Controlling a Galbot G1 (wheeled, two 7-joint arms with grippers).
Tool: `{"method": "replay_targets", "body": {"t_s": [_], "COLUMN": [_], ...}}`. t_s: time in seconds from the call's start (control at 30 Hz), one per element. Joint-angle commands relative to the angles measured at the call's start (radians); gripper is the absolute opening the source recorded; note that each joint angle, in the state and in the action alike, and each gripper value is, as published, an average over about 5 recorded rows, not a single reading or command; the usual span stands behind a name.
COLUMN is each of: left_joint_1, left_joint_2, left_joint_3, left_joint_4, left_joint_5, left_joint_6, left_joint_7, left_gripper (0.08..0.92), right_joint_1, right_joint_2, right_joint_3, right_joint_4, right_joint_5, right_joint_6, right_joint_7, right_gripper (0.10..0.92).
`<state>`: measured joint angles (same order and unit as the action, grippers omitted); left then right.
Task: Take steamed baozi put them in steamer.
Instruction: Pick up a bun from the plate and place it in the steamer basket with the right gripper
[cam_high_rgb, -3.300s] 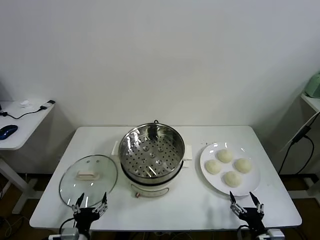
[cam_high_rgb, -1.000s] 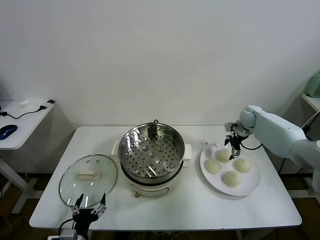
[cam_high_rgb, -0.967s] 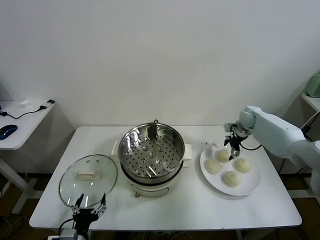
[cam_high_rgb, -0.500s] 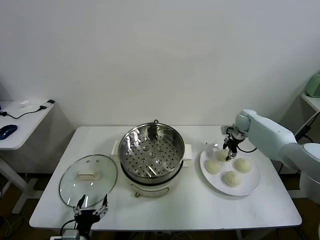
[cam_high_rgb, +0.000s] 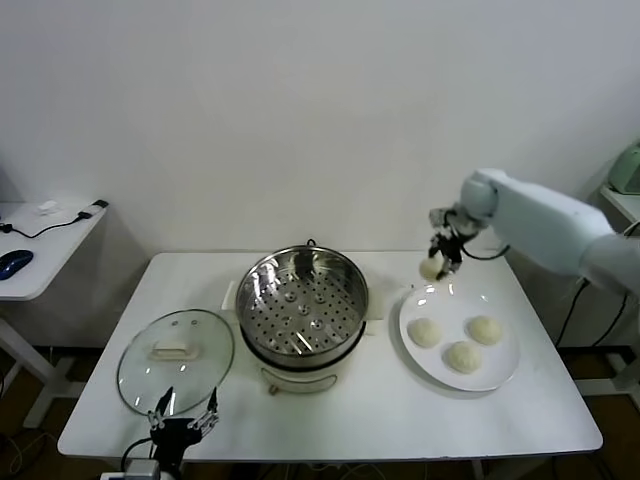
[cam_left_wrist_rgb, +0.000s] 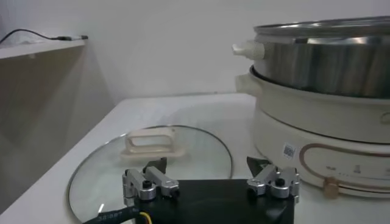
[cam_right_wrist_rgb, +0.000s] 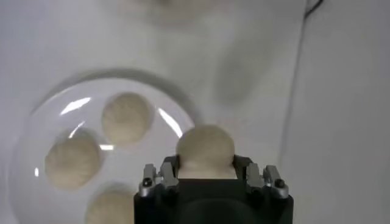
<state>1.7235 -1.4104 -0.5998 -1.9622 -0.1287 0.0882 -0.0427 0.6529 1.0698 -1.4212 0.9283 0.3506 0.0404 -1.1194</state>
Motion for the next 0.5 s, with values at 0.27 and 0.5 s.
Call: {"method": "replay_targets", "body": {"t_s": [0.27, 0.5], "left_joint_1": [0.012, 0.021], "left_joint_2": [0.002, 0.005], "left_joint_3": [0.01, 0.011], "left_joint_4": [-0.028, -0.023], "left_joint_5": [0.01, 0.017], "left_joint_6": [-0.008, -0.02], "left_joint_7": [0.0, -0.001], "left_gripper": [0.823, 0.823], "right_joint_1": [0.227, 0.021], "right_joint_2": [0.295, 0.368], "right_joint_3": [-0.139, -0.033], "right_joint_4": [0.332, 0.065], "right_joint_5": [0.054, -0.242], "right_joint_6": [0.476, 0.662], "right_joint_7": [0.007, 0.002], "right_gripper": [0.597, 0.595]}}
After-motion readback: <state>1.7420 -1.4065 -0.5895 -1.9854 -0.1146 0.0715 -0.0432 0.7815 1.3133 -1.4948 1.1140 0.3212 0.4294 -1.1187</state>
